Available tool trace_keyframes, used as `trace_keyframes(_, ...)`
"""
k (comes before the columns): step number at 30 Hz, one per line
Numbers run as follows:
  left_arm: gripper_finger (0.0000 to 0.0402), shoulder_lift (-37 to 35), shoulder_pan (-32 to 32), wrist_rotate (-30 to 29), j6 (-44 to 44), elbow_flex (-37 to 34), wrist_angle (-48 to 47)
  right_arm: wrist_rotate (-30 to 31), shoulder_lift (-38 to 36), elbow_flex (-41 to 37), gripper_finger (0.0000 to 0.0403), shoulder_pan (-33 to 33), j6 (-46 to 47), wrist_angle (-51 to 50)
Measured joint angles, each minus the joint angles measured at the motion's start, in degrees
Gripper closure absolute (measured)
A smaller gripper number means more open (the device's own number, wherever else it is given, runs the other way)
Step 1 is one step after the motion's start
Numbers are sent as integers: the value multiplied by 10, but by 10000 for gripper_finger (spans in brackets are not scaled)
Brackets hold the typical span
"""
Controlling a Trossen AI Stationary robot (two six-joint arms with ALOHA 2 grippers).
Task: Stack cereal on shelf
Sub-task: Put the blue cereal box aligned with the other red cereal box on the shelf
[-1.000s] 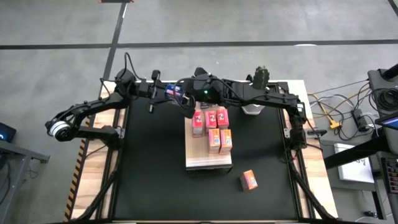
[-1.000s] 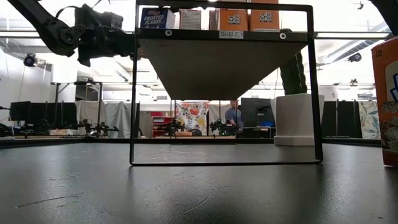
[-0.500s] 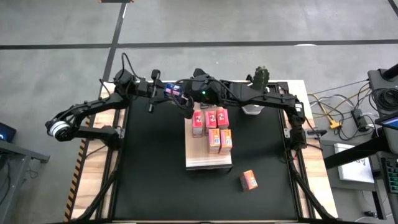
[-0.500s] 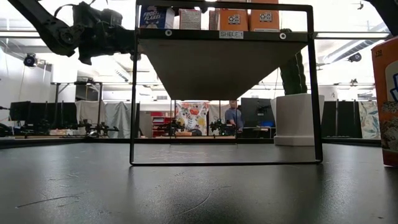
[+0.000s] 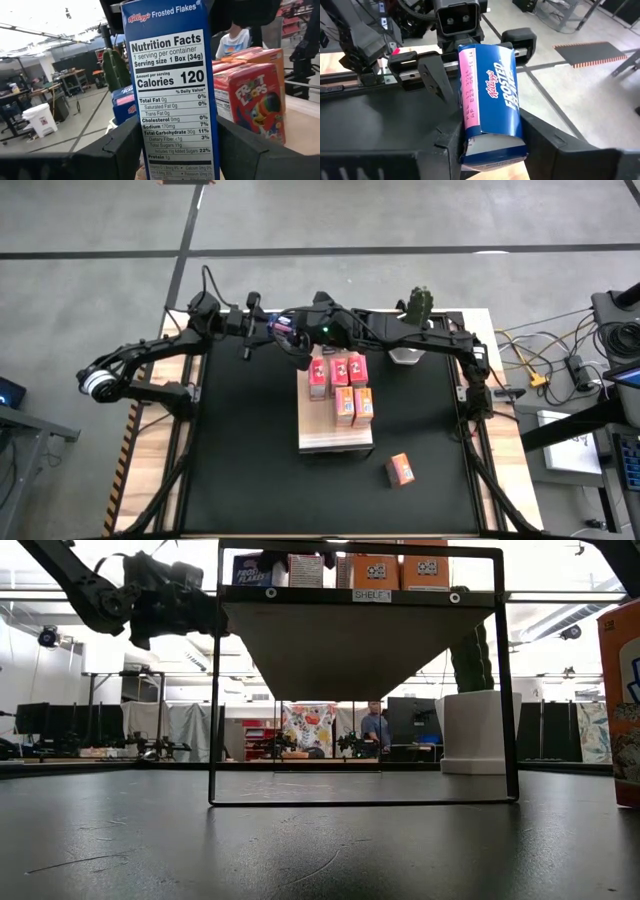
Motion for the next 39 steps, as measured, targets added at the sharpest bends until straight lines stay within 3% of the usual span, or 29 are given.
trace_keyframes(17, 175, 8, 12, -7, -2, 0, -11, 3, 0, -2, 258, 0, 42, -21)
trace_keyframes(29, 90, 9, 23, -13, -2, 0, -15, 16, 0, -2, 257, 1, 71, -40)
trace_keyframes(39, 77, 9, 44, -16, -4, 0, -18, 45, 0, -3, 257, 2, 127, -97)
